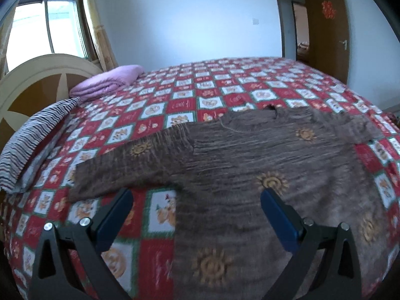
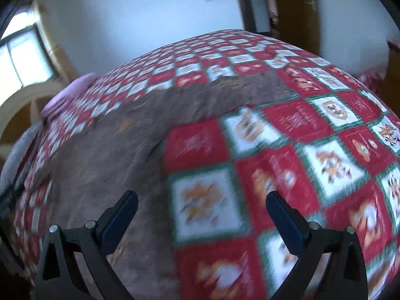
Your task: Fold small clothes
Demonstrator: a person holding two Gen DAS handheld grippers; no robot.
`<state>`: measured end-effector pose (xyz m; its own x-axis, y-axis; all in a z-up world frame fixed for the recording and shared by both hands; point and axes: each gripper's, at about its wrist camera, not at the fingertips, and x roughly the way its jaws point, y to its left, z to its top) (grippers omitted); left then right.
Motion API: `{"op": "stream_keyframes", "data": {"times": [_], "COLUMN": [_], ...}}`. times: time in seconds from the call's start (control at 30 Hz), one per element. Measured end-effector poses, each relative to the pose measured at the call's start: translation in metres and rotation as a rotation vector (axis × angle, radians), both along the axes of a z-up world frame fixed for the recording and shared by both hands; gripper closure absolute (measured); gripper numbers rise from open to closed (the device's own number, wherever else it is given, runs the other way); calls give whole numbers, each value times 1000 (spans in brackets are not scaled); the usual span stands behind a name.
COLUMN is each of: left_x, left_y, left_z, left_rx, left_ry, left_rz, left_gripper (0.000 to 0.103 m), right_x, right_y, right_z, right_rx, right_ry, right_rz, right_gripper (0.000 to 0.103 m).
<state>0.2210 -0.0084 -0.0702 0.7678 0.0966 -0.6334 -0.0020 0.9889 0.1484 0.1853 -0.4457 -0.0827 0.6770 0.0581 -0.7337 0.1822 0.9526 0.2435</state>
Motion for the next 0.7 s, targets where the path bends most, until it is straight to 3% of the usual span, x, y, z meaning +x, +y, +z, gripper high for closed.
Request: {"op": "stream_keyframes", "data": {"times": [0.27,0.37,0.57,0.63,0.7], "left_x": [70,87,120,125,129], "left_y": [-9,-9,-1,0,1], "left_z": [-38,-46,-60,-66,-72], "left_rx": [-10,-10,-24,-26,-37], "left_ry": [116,142,206,230,254], "left_rz": [29,43,93,96,94], "left_gripper": [0,0,0,0,0], "right_x": [78,108,166,183,192], "right_y": [-83,-107,-140,-145,-143], "right_z": [-8,-8,-17,-27,-37], "right_rx": [6,-6,-46,-45,-35], "right_ry": [5,1,40,77,104], "right_rz": [-159,-193,-214,-210,-186], "right_gripper": [3,8,27,44,53]}}
